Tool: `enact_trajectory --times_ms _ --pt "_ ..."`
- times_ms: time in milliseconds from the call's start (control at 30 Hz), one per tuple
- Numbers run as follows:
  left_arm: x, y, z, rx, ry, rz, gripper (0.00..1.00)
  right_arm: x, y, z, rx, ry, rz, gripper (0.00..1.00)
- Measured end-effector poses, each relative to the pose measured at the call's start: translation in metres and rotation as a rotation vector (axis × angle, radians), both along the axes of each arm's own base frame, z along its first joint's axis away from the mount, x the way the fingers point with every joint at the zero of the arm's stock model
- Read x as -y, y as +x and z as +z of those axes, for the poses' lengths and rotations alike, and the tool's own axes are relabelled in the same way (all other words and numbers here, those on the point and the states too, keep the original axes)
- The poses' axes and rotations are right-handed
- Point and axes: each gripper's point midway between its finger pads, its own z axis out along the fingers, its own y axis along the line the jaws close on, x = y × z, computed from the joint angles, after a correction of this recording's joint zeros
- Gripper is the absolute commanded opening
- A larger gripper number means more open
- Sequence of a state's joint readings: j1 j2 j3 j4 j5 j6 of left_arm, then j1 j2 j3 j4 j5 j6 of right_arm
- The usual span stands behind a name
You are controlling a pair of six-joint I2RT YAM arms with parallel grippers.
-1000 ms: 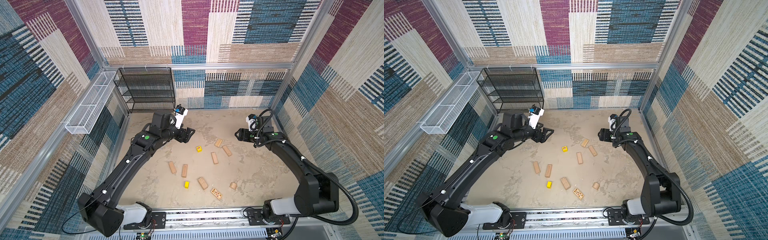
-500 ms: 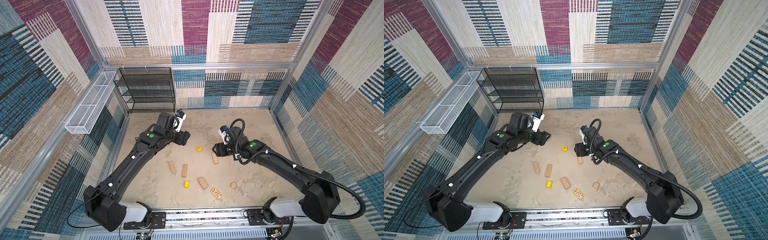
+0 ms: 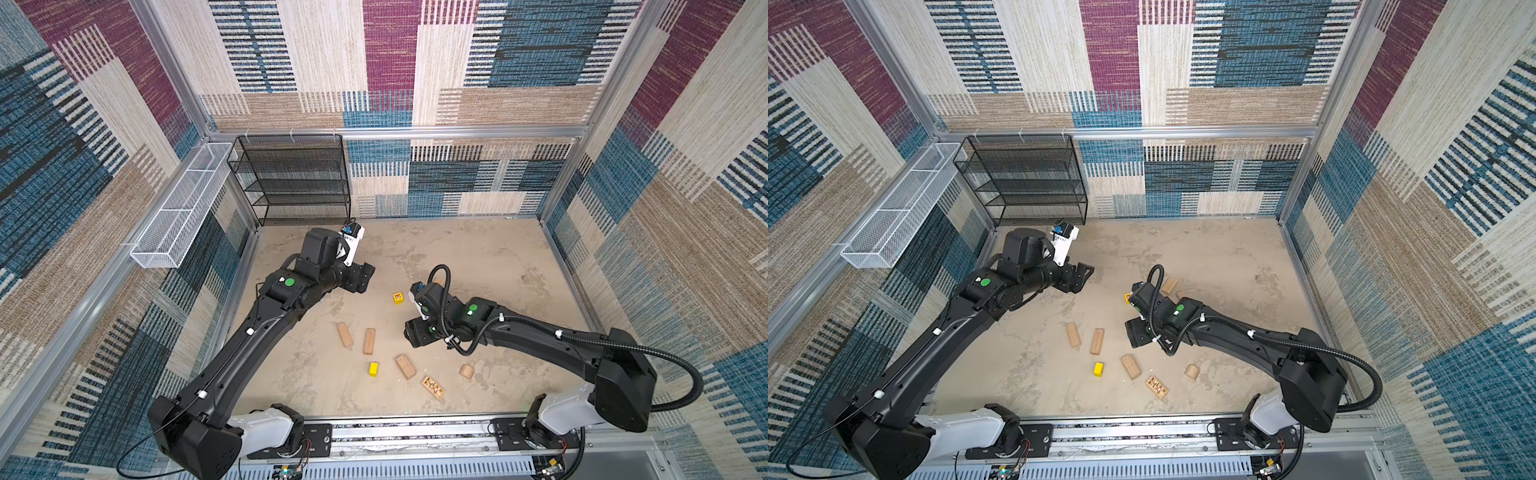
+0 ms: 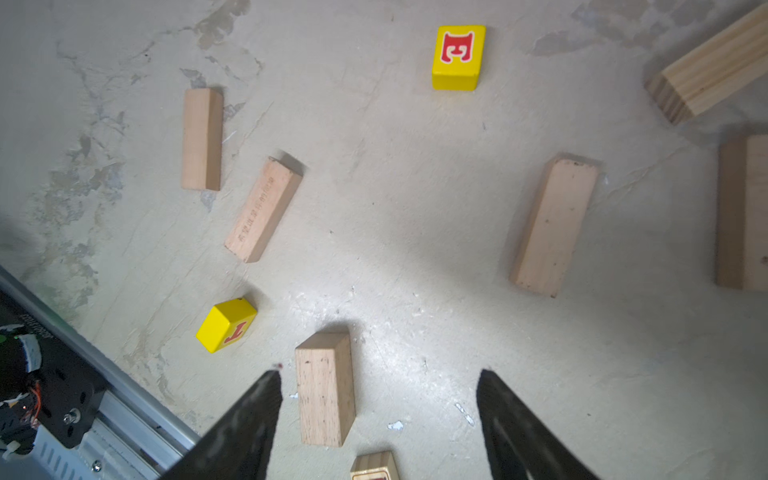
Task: Build the wood block tower
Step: 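Lower the right gripper onto the wooden block marked 14 and close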
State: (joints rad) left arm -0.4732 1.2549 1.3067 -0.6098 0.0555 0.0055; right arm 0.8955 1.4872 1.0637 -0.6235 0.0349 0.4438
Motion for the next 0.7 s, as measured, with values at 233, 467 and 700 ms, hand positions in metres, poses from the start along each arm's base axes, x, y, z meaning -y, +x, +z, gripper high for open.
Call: enact_trajectory --times_ms 233,467,700 --pt "-0.001 -0.002 -0.002 -0.005 0.002 -0.001 0.84 -0.019 0.027 -0.006 0.025 -0.041 -0.028 0.73" --pt "-0.022 0.001 -0.002 0.013 0.071 0.091 0.87 -0.064 0.035 -0.012 0.005 -0.023 0.001 0.73" --pt "-0.060 0.006 0.010 0.073 0.149 0.247 0.88 -0.100 0.021 -0.037 -0.044 -0.032 -0.014 0.70"
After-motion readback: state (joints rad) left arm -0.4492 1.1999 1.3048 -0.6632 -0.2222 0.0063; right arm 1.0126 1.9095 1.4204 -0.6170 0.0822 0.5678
